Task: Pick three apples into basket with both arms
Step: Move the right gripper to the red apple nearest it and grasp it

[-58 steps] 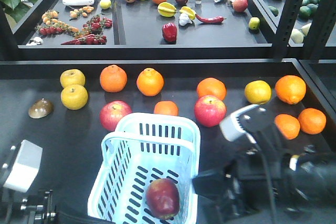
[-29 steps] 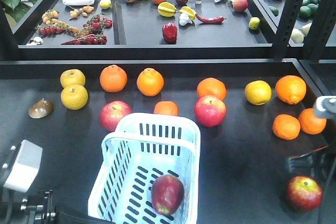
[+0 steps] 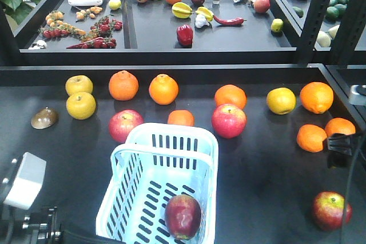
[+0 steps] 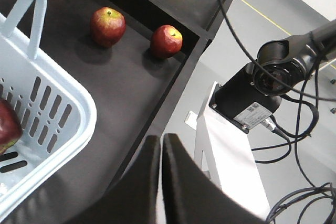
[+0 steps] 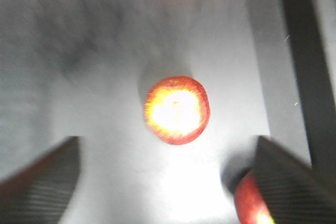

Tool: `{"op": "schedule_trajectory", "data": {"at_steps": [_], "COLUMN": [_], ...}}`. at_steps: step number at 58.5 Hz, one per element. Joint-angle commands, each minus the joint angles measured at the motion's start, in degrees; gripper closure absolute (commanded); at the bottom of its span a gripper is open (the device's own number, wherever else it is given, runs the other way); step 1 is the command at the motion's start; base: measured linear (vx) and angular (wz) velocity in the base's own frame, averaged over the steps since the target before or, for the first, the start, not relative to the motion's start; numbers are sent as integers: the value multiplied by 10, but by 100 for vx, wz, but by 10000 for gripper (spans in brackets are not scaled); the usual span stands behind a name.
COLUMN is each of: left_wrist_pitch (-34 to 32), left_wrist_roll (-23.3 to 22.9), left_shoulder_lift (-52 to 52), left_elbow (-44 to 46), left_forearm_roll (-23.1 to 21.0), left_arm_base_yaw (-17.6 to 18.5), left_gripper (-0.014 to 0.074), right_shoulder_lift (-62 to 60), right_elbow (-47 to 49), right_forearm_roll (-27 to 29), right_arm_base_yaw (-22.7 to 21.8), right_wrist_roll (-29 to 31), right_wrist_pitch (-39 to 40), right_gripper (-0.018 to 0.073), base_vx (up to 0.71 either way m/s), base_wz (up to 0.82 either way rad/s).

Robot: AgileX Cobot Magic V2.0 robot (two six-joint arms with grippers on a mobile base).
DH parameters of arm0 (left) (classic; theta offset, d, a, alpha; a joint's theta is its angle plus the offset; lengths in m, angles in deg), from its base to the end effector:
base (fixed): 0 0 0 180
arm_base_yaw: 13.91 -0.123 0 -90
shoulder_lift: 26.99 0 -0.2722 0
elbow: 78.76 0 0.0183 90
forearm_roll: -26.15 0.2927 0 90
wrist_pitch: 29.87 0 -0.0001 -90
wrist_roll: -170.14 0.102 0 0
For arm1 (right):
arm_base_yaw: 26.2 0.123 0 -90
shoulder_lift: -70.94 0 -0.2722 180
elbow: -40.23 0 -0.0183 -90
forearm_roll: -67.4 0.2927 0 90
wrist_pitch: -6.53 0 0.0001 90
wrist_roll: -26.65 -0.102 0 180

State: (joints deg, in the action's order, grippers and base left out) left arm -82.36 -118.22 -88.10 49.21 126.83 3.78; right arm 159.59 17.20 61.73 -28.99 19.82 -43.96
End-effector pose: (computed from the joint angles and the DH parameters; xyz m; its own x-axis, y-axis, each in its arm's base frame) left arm 0.1627 -0.1353 0.2249 -0.5852 0.1734 -0.7921 0.7741 0.4105 -0.4820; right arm 0.3029 -0.0226 0.2072 -0.9446 0.1020 -0.3121 0.1252 0.9906 -0.0551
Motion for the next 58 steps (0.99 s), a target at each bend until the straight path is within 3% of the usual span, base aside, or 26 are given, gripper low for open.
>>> {"op": "schedule_trajectory", "data": {"at_steps": [1, 24, 58], "left_wrist_pitch": [-1, -1, -1], "left_wrist_roll": [0, 0, 0], "left_shoulder_lift": [7, 7, 7], "left_elbow": [17, 17, 17], "left_forearm_roll": [11, 11, 11], "left_arm_base_yaw": [0, 0, 0], "left_gripper": [602, 602, 602], "right_shoulder_lift": [49, 205, 285], "right_elbow": [49, 89, 89], "right_forearm_roll": [2, 2, -24], "right_arm_base_yaw": [-8, -8, -8], "right_wrist_roll": [20, 15, 2], "right_wrist_pitch": [-10, 5, 18], "right_gripper": [-158, -124, -102], "base_vx": [0, 0, 0], "base_wz": [0, 0, 0]}}
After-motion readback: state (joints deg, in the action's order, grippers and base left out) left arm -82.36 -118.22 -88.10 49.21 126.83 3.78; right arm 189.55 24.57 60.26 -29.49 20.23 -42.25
